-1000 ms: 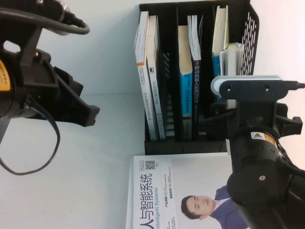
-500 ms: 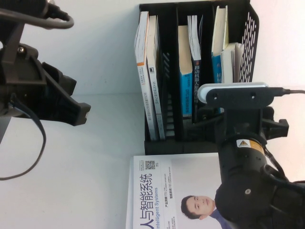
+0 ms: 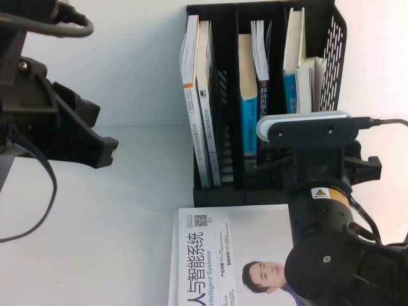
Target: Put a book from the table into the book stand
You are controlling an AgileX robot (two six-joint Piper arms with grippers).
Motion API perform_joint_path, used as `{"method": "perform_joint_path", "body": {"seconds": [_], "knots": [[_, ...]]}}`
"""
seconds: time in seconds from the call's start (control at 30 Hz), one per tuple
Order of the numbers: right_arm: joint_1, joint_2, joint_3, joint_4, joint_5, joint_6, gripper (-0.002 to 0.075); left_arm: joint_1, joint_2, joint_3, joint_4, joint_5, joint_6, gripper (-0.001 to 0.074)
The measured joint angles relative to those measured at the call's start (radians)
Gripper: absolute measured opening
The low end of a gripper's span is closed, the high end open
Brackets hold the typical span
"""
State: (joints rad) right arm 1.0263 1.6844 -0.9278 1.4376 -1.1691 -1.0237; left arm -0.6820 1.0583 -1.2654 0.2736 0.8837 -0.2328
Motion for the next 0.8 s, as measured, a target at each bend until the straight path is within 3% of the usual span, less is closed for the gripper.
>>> {"method": "perform_joint_path", "body": {"seconds": [0.6,0.7,0.8], "knots": [[-0.085,0.044,0.0,-0.014,0.067,0.006,0.0557,0.0,0.0,0.0,-0.008,-0.002,0.019,-0.0004],[-0.087,0.058,0.0,-0.014,0.08,0.011,0.0445,0.0,0.0,0.0,-0.008,-0.004,0.02,-0.0004],[-0.087,0.064,0.0,-0.014,0.083,0.008,0.0185,0.0,0.0,0.0,-0.008,-0.004,0.02,-0.0004]]}}
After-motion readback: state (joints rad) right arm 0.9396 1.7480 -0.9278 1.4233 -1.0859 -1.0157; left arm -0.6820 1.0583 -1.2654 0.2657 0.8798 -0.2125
